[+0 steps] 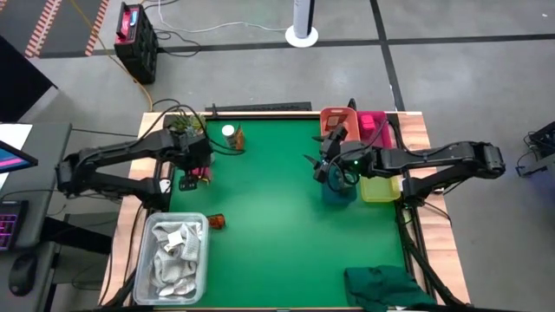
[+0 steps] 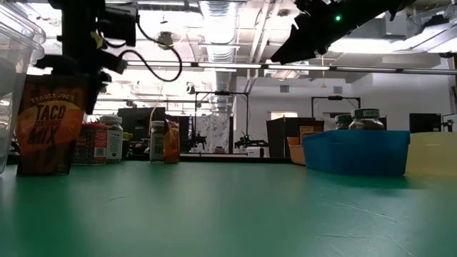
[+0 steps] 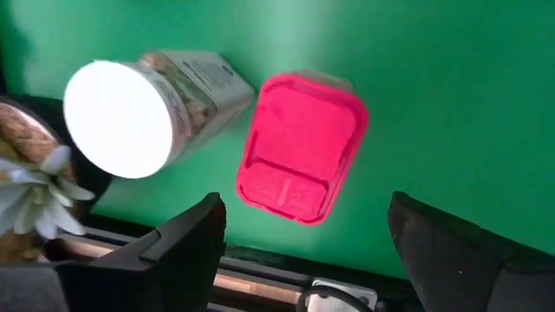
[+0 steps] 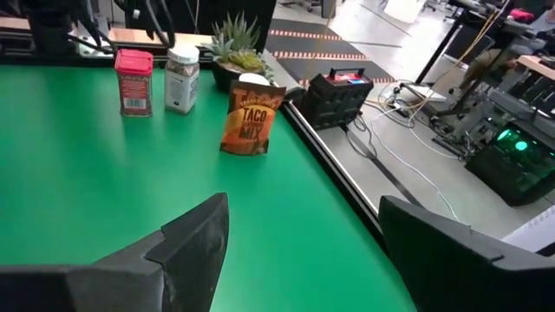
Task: Sort spices by type
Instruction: Put the red seasoning bottle into the red bin
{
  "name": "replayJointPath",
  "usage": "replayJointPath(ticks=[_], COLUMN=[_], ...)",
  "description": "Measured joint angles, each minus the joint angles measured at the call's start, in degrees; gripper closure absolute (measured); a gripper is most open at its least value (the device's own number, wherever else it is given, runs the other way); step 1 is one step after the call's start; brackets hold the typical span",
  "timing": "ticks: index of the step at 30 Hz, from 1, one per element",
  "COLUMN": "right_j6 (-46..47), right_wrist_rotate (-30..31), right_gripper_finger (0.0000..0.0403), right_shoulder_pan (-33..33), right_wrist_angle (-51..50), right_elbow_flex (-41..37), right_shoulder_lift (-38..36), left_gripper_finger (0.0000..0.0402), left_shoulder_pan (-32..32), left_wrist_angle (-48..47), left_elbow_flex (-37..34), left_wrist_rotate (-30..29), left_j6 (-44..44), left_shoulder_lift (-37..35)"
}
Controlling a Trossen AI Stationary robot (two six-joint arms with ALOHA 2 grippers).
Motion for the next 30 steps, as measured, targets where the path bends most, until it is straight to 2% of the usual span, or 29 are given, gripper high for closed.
replayJointPath(ticks=[14,26,30], right_j6=[0.2,0.2,0.2], right_wrist_rotate=[-3.2,-3.3,-3.3], right_gripper_finger=[0.0078,0.0078,0.0078], right_shoulder_pan=[0.0,0.0,-0.1], right_wrist_angle=[1.3,1.3,1.4], right_elbow_flex=[0.0,0.0,0.0], right_shoulder_lift=[0.0,0.0,0.0], left_gripper_finger=[0.0098,0.0098,0.0121], left_shoulder_pan=[7.6,7.4,7.2], left_wrist_angle=[5.5,12.1,13.0], left_elbow_flex=[-4.8,-8.4,-8.4], left_wrist_rotate=[2.2,5.6,5.9], left_j6=[9.0,11.6,10.9], left_shoulder_lift=[0.0,0.0,0.0])
